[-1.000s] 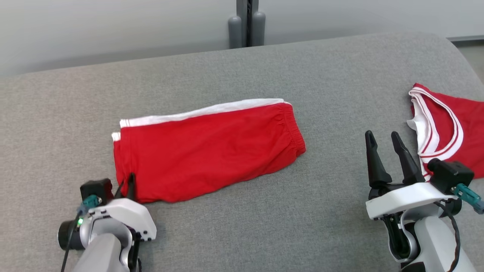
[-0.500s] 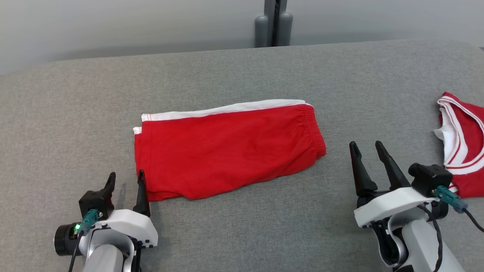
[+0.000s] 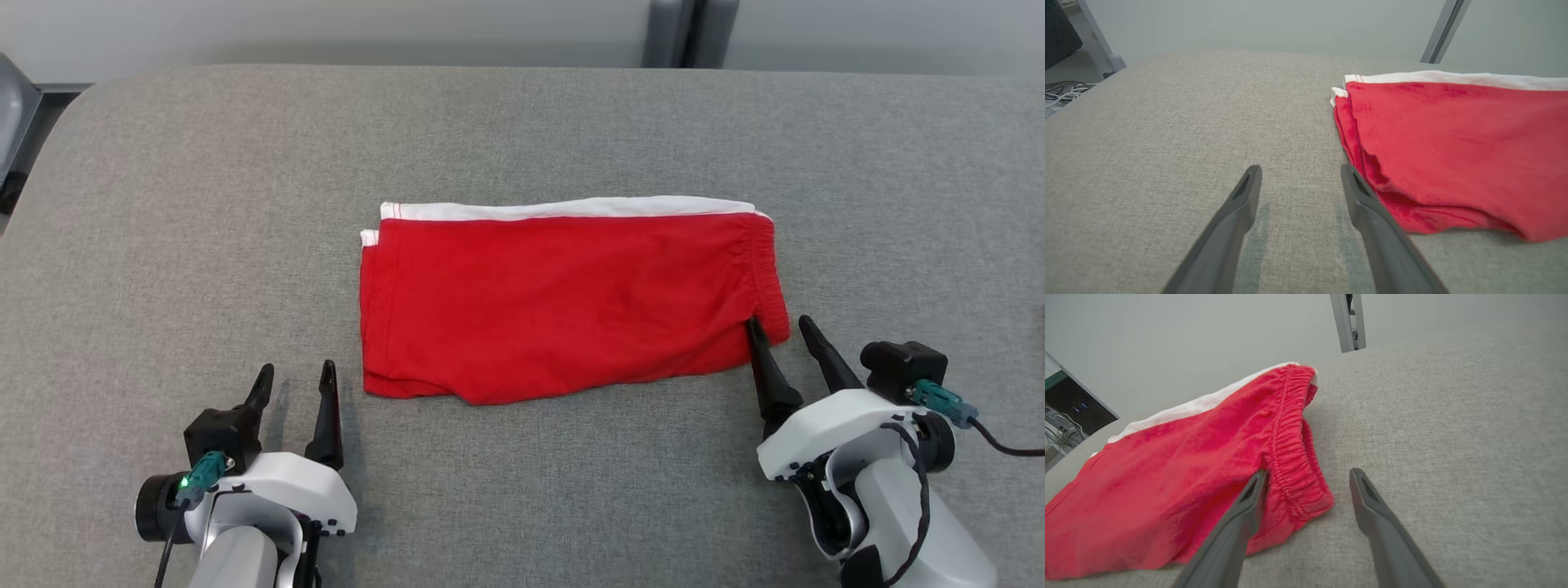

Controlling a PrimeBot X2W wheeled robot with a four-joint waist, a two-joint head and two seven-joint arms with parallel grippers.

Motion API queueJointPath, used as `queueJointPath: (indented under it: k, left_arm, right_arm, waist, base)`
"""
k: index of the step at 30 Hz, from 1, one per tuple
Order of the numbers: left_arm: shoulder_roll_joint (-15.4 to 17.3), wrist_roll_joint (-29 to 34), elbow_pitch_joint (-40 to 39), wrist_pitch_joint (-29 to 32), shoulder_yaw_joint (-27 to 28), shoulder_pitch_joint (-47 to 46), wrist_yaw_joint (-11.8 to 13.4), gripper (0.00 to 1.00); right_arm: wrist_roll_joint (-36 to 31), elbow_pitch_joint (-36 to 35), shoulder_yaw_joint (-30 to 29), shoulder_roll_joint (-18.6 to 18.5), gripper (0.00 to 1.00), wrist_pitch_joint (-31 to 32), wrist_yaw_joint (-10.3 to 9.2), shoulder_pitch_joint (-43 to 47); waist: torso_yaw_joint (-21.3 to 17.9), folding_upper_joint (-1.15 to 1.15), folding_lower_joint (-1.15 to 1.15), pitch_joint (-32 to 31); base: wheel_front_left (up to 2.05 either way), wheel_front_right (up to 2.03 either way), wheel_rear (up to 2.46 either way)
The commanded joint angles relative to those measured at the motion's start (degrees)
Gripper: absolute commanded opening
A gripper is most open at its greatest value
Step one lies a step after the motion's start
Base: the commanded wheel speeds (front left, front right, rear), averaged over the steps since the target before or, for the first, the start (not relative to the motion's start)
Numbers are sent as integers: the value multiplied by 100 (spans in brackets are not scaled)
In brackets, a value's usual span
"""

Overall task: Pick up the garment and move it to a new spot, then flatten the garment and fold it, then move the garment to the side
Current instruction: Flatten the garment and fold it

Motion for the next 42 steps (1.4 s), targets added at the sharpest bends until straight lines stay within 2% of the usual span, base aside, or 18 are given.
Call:
queueJointPath:
  k: [1,10,11,12,13,14,21,35,38,42]
  left_arm:
    - [20,-49,-28,-8,-38,-38,-24,100]
    - [20,-85,-28,-8,-42,-96,-43,100]
    - [19,-86,-23,-8,-45,-109,-39,100]
    - [19,-83,-22,-8,-50,-119,-32,100]
    - [19,-83,-22,-8,-50,-119,-32,100]
    - [20,-84,-10,-8,-52,-147,-32,100]
    - [20,-68,6,-8,-5,-151,-37,100]
    - [20,-114,91,-9,18,82,-54,100]
    - [20,-140,104,-9,-25,98,-52,100]
    - [22,-257,116,-9,-191,113,-46,100]
  right_arm:
    - [85,188,-7,-46,100,-21,-3,-100]
    - [652,639,123,-28,100,-3,-3,-80]
    - [739,625,196,-15,85,-2,-2,-65]
    - [782,621,267,-3,48,-1,-2,-58]
    - [782,621,267,-3,48,-1,-2,-58]
    - [923,554,355,3,0,2,0,-42]
    - [1068,446,340,-9,0,3,0,-29]
    - [492,-154,-311,-48,0,-12,-3,157]
    - [271,-361,-173,-40,0,-12,-3,62]
    - [4,-654,449,-37,0,-11,-2,-174]
  waist:
    - [85,-1,0,90]
    - [104,-1,0,228]
    - [97,-1,0,235]
    - [88,-1,0,242]
    - [88,-1,0,242]
    - [73,-1,0,252]
    - [16,-1,0,238]
    - [-290,-1,0,-146]
    - [-321,-1,0,-200]
    - [-206,-1,0,-255]
  base:
    - [0,0,0]
    - [0,0,0]
    - [0,0,0]
    - [0,0,0]
    - [0,0,0]
    - [0,0,0]
    - [0,0,0]
    - [0,0,0]
    - [0,0,0]
    - [0,0,0]
